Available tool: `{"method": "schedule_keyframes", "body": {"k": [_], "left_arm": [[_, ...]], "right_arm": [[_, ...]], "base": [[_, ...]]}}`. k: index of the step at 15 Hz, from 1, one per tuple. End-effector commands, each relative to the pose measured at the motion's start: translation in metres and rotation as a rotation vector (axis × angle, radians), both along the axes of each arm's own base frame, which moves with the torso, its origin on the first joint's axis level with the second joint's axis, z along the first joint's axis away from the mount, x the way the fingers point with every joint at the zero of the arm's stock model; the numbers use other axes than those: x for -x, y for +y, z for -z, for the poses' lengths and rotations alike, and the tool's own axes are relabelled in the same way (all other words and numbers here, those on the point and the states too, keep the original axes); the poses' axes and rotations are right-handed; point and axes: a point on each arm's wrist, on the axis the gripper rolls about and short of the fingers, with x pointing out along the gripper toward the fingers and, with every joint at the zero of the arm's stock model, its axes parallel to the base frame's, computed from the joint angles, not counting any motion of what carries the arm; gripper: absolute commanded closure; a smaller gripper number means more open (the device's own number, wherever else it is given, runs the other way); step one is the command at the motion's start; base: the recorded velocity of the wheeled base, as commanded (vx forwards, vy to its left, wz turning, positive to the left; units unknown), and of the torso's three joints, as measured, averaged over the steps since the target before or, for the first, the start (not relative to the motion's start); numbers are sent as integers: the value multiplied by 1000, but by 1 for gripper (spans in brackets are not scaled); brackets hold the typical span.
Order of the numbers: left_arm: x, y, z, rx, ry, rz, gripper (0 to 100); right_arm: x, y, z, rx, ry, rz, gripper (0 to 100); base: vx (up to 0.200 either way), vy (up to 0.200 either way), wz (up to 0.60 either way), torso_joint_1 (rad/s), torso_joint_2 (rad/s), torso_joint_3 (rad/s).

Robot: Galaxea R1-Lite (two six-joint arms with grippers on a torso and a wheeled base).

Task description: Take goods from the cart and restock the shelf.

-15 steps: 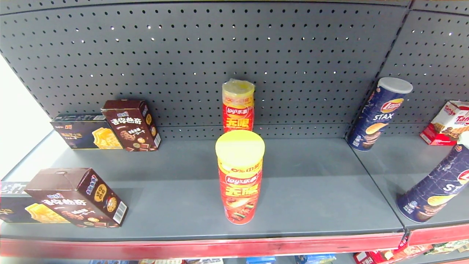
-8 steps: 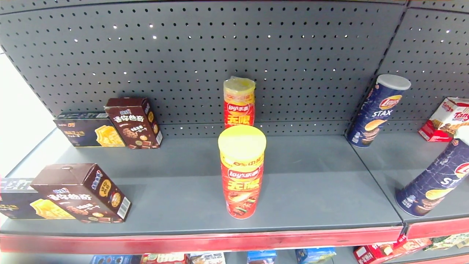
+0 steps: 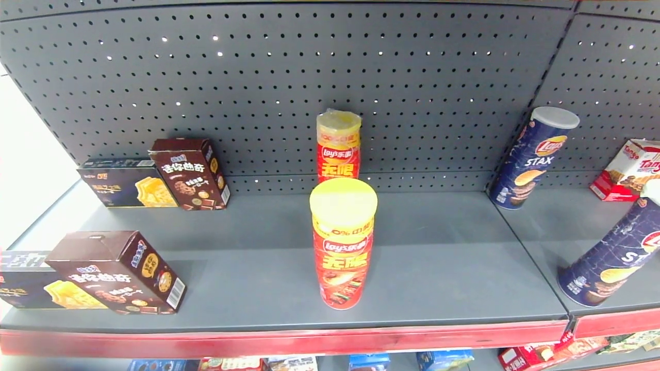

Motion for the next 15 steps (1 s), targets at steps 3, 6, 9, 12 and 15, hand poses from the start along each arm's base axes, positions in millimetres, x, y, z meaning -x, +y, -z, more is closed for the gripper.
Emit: {"method": "schedule_keyframes", "body": {"k": [3, 6, 9, 12, 15], "left_arm": [[0, 0, 0, 1, 1, -1, 0], [0, 0, 0, -5, 1, 3, 0], [0, 0, 0, -21, 1, 3, 0], [0, 0, 0, -7, 1, -4, 0], [0, 0, 0, 2, 0, -3, 0]], "right_arm": [[0, 0, 0, 0, 1, 0, 0], [0, 0, 0, 0, 3, 0, 0], [0, 0, 0, 0, 1, 0, 0], [0, 0, 0, 0, 3, 0, 0], [0, 0, 0, 0, 3, 0, 0]], "base": [[0, 0, 0, 0, 0, 0], [0, 0, 0, 0, 0, 0], [0, 0, 0, 0, 0, 0], [0, 0, 0, 0, 0, 0], [-133, 0, 0, 3, 2, -2]]}}
